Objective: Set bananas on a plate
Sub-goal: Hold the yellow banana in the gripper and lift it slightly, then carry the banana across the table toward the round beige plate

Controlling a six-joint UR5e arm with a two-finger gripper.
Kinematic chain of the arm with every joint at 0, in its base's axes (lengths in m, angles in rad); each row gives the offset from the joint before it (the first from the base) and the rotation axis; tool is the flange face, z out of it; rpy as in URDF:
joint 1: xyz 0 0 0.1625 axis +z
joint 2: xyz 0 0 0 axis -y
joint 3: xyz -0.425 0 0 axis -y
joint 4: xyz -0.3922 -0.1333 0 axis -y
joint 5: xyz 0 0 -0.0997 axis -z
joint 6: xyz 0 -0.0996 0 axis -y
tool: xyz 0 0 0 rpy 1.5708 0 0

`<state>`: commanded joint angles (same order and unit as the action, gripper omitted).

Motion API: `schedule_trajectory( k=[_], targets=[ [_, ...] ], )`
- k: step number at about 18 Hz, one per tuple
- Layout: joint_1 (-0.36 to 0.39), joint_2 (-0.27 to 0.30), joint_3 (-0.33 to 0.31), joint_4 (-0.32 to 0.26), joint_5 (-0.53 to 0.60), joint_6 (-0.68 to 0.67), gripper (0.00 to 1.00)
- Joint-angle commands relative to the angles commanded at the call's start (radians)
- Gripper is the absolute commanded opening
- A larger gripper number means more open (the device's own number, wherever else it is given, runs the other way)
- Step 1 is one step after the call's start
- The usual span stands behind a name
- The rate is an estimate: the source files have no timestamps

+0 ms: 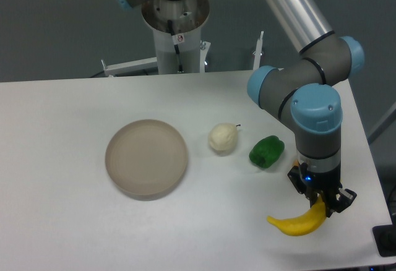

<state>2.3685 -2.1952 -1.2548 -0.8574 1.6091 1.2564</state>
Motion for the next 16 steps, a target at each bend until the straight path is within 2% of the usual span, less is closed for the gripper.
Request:
schedule_trajectory(
  k=[5, 9, 12, 16],
  targets=[
    [-0.009, 0.069, -0.09, -0.009, -0.012, -0.029, 0.32],
    [-0.026, 0.159, -0.187, -0.014, -0.011, -0.109, 0.32],
    [-0.072, 0.221, -0.262, -0.015, -0.018, -0.23, 0.32],
    [-0.124, 0.256, -0.324, -0.014, -0.07, -0.406, 0.32]
  ],
)
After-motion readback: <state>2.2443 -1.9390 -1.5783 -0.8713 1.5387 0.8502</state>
